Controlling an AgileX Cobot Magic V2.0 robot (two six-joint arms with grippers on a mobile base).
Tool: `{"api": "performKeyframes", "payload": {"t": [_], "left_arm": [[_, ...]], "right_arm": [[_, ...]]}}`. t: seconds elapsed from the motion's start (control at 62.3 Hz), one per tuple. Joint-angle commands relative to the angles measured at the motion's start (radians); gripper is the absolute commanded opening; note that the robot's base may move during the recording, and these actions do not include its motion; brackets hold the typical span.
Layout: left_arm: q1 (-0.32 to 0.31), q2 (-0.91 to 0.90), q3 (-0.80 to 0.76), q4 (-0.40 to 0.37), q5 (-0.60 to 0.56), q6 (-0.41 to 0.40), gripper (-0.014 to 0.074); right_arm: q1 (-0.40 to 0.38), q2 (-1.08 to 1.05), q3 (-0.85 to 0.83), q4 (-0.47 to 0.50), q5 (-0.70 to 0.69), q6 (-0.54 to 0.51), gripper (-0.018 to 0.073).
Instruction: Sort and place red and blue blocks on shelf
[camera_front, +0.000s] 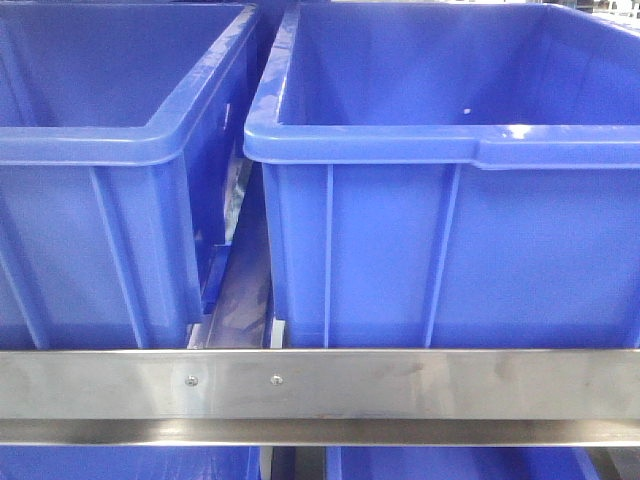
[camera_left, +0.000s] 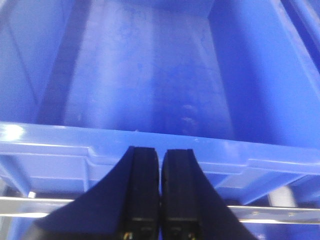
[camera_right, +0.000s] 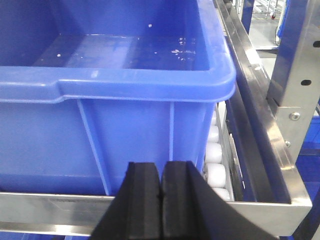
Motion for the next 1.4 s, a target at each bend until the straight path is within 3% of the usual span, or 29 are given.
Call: {"api": "performKeyframes", "payload": {"t": [0.0,0.305,0.514,0.883,1.381], "left_arm": [[-0.006,-0.005,-0.021,0.024,-0.111,0.000,0.0123],[-0.002,-0.138,0.154,0.034,-0.354,0.000,0.0123],[0.003,-0.241,0.308,0.034,-0.446,0.000,0.0123],[0.078,-0.379,0.467,0.026,-0.515,0.000,0.0123],[0.078,-0.450,0.506,0.028,-0.524,0.000,0.0123]], "right_arm": [[-0.001,-0.017,0.002,-0.002,-0.094,-0.005,0.0058],[-0.001,-0.017,0.002,-0.002,-0.094,-0.005,0.0058],[-0.001,-0.017,0.002,-0.002,-0.094,-0.005,0.0058],[-0.001,-0.017,0.002,-0.002,-0.094,-0.005,0.0058],[-0.001,-0.017,0.002,-0.002,-0.094,-0.005,0.0058]]}}
